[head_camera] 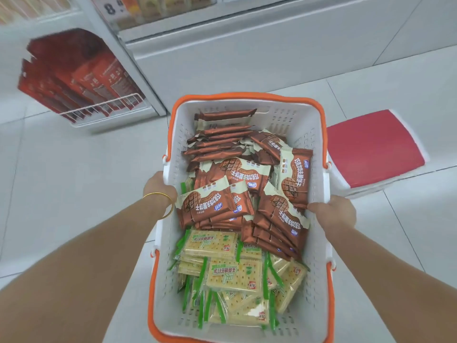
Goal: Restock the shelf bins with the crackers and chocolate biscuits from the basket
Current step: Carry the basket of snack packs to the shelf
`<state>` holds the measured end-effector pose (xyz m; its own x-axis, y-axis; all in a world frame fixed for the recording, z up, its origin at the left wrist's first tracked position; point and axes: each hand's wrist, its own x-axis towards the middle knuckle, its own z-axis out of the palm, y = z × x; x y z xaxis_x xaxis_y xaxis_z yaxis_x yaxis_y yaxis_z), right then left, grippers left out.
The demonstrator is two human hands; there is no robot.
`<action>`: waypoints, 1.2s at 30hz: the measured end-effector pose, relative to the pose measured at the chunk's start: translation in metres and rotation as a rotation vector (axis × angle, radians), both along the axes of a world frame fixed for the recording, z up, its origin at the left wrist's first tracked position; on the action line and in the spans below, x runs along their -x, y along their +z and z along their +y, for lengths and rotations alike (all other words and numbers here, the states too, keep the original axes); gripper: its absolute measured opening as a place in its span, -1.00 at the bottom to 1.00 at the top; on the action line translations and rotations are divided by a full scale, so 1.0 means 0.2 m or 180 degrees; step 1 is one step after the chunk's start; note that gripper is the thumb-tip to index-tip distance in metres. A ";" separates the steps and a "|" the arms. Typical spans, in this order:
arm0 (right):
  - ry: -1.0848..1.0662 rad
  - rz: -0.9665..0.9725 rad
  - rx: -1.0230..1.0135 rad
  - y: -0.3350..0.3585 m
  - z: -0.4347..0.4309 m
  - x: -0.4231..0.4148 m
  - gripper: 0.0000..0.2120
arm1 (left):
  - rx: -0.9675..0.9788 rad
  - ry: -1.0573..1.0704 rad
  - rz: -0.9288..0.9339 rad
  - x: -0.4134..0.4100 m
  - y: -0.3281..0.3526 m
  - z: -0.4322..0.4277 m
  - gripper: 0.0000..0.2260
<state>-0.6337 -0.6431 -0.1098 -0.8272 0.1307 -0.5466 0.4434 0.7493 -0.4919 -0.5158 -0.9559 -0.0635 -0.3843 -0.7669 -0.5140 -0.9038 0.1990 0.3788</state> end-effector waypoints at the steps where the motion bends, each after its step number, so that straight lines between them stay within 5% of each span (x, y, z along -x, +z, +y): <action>1: 0.0015 -0.0015 0.0025 0.00 -0.05 0.07 -0.82 | 0.0008 -0.0020 0.0008 0.08 0.00 -0.05 -0.61; 24: -0.1585 -0.0102 -0.0287 -0.22 -0.46 0.58 -0.79 | 0.0228 -0.1702 -0.0281 1.35 -0.34 -0.49 -0.61; 31: -0.2571 -0.0220 -0.0007 -0.23 -0.46 0.70 -0.84 | 0.0157 -0.2564 0.0872 1.78 -0.17 -0.27 -0.44; 33: -0.2534 -0.0398 0.0072 -0.20 -0.46 0.75 -0.76 | 0.0298 -0.2696 0.1160 1.69 -0.15 -0.16 -0.45; 36: -0.2068 -0.0196 -0.0413 -0.08 -0.44 0.87 -0.45 | 0.0649 -0.2623 0.0846 1.44 -0.19 -0.05 -0.50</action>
<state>-0.8076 -0.7313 -0.1265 -0.5257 0.6600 -0.5366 0.8493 0.3716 -0.3749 -0.8038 -0.9652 -0.1020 -0.9416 -0.2608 -0.2130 -0.3309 0.8338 0.4419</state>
